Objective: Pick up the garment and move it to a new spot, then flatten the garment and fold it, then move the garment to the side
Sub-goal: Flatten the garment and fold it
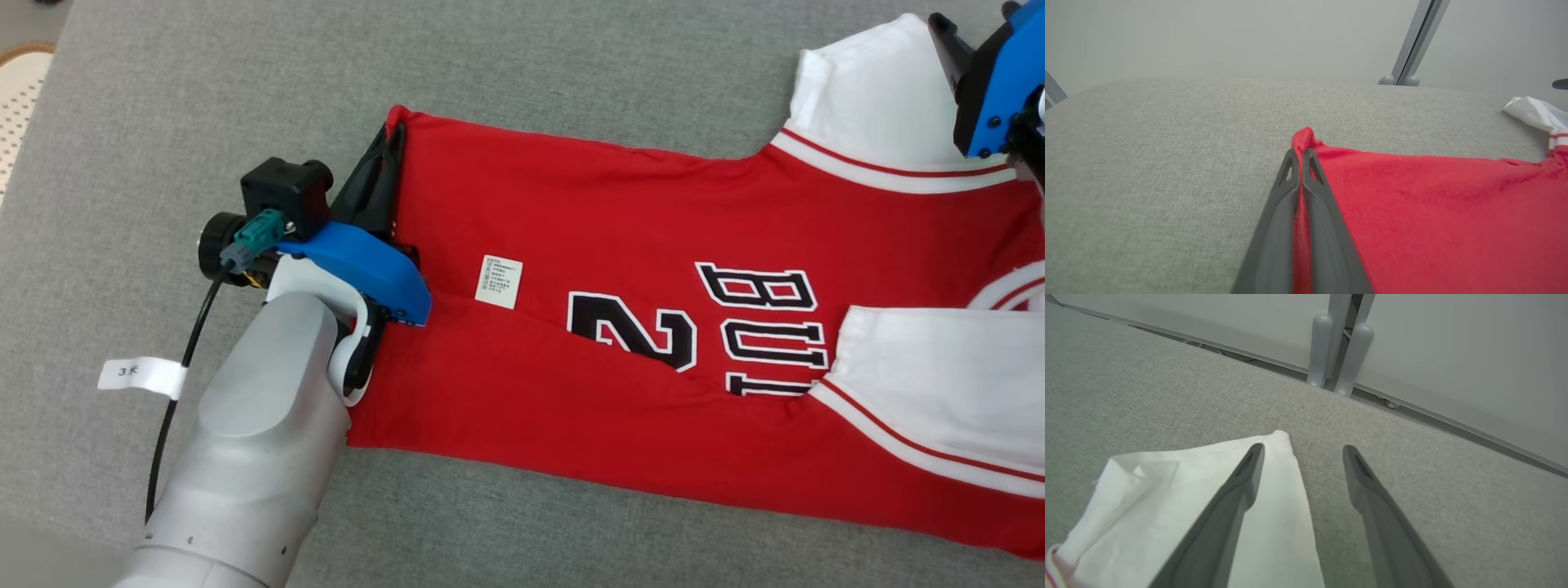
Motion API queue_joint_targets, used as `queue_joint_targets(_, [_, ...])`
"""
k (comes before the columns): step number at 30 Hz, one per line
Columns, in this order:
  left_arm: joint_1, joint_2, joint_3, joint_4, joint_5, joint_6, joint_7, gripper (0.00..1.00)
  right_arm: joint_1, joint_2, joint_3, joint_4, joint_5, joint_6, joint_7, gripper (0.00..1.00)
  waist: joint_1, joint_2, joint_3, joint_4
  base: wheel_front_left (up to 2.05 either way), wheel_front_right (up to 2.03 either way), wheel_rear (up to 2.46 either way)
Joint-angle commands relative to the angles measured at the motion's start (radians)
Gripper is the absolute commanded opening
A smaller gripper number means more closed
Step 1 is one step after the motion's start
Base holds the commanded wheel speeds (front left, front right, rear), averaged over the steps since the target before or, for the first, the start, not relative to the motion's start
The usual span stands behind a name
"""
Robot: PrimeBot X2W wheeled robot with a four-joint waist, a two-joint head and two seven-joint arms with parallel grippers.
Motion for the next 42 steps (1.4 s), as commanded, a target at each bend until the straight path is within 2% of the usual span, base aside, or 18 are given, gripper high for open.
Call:
queue_joint_targets(1, [-0.016,-0.007,-0.014,-0.012,-0.009,0.002,-0.004,0.0,-0.03,-0.017,0.006,0.024,-0.018,0.0,0.019,1.0,-0.0001,0.0,0.031,0.039,0.0,0.0,0.0])
queue_joint_targets(8, [-0.03,-0.024,-0.048,-0.032,-0.03,0.002,-0.004,0.0,-0.049,-0.008,0.019,0.089,-0.022,0.0,0.084,1.0,-0.0001,0.0,0.058,0.073,0.0,0.0,0.0])
queue_joint_targets(10, [-0.029,-0.024,-0.049,-0.033,-0.034,0.002,-0.004,0.0,-0.042,0.0,0.03,0.092,-0.02,0.0,0.083,0.36,-0.0001,0.0,0.061,0.074,0.0,0.0,0.0])
queue_joint_targets(11, [-0.029,-0.024,-0.047,-0.036,-0.034,0.002,-0.004,0.0,-0.046,-0.002,0.028,0.087,-0.023,0.0,0.064,0.0,-0.0001,0.0,0.062,0.075,0.0,0.0,0.0])
queue_joint_targets(15, [-0.024,-0.02,-0.016,-0.052,-0.036,0.002,-0.004,0.0,-0.065,-0.018,0.012,0.061,-0.043,0.0,-0.045,0.0,-0.0001,0.0,0.058,0.07,0.0,0.0,0.0])
queue_joint_targets(18, [-0.004,-0.015,0.018,-0.067,-0.029,0.002,-0.004,0.0,-0.069,0.0,-0.009,0.051,-0.038,0.0,-0.147,0.0,-0.0001,0.0,0.045,0.056,0.0,0.0,0.0])
queue_joint_targets(22, [0.022,-0.001,0.068,-0.081,-0.01,0.002,-0.004,0.0,-0.04,0.014,-0.015,0.02,-0.02,0.0,-0.291,0.0,-0.0001,0.0,0.018,0.02,0.0,0.0,0.0])
queue_joint_targets(25, [0.041,0.022,0.108,-0.086,0.011,0.002,-0.004,0.0,0.002,0.02,0.011,-0.014,0.013,0.0,-0.355,0.0,-0.0001,0.0,0.004,-0.021,0.0,0.0,0.0])
queue_joint_targets(34, [0.116,0.068,0.207,-0.108,0.072,0.002,-0.004,0.0,0.181,0.028,0.033,-0.17,0.158,0.0,-0.468,0.0,-0.0001,0.0,-0.058,-0.118,0.0,0.0,0.0])
queue_joint_targets(41, [0.265,0.072,0.286,-0.141,0.122,0.002,-0.004,0.0,0.506,0.052,0.021,-0.363,0.288,0.0,-0.518,0.0,-0.0001,0.0,-0.163,-0.173,0.0,0.0,0.0])
queue_joint_targets(42, [0.265,0.072,0.286,-0.141,0.122,0.002,-0.004,0.0,0.506,0.052,0.021,-0.363,0.288,0.0,-0.518,0.0,-0.0001,0.0,-0.163,-0.173,0.0,0.0,0.0])
